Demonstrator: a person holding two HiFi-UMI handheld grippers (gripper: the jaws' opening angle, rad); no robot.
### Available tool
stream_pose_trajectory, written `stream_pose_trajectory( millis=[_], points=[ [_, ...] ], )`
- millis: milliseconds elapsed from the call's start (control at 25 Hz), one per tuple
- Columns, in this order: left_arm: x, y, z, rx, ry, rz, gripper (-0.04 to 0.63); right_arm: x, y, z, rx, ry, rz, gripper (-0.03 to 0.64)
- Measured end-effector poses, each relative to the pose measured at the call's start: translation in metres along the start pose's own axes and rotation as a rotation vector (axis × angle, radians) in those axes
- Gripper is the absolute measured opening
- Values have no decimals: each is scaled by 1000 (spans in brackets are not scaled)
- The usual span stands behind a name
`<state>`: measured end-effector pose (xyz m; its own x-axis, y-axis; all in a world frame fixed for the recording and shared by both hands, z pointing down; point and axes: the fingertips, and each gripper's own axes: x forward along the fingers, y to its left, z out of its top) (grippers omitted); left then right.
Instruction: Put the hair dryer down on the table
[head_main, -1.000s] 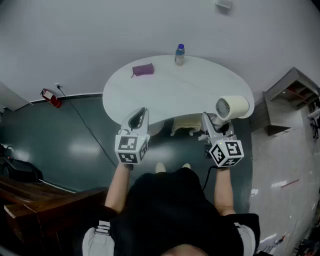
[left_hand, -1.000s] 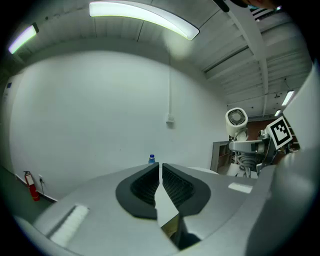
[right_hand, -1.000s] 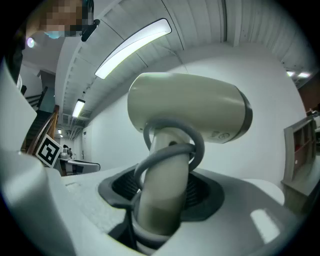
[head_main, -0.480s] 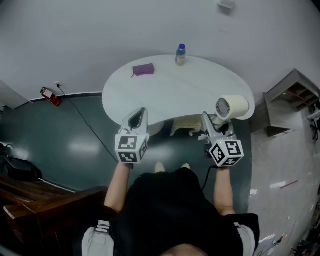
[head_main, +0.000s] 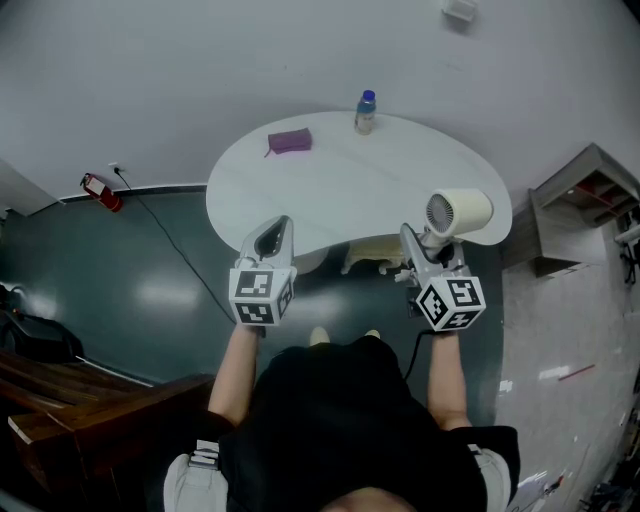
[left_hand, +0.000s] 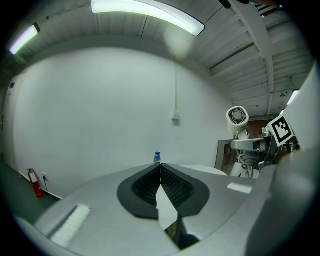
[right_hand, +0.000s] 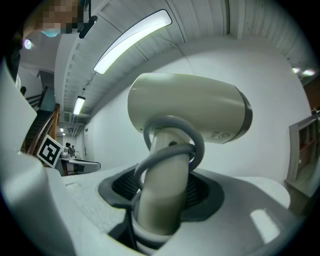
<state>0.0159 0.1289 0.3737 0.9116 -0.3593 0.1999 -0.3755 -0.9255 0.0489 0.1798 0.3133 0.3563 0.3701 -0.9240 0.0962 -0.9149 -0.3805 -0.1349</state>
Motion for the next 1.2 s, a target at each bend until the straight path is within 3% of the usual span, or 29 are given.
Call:
stream_pose_trajectory(
  millis=[480,1200],
  points=[
    [-11,49,-4,-36,-22,59,8,50,45,3,-25,10,103,239],
    [-9,127,-21,-101,6,225,8,155,102,-17,-106,117,295,239]
  ],
)
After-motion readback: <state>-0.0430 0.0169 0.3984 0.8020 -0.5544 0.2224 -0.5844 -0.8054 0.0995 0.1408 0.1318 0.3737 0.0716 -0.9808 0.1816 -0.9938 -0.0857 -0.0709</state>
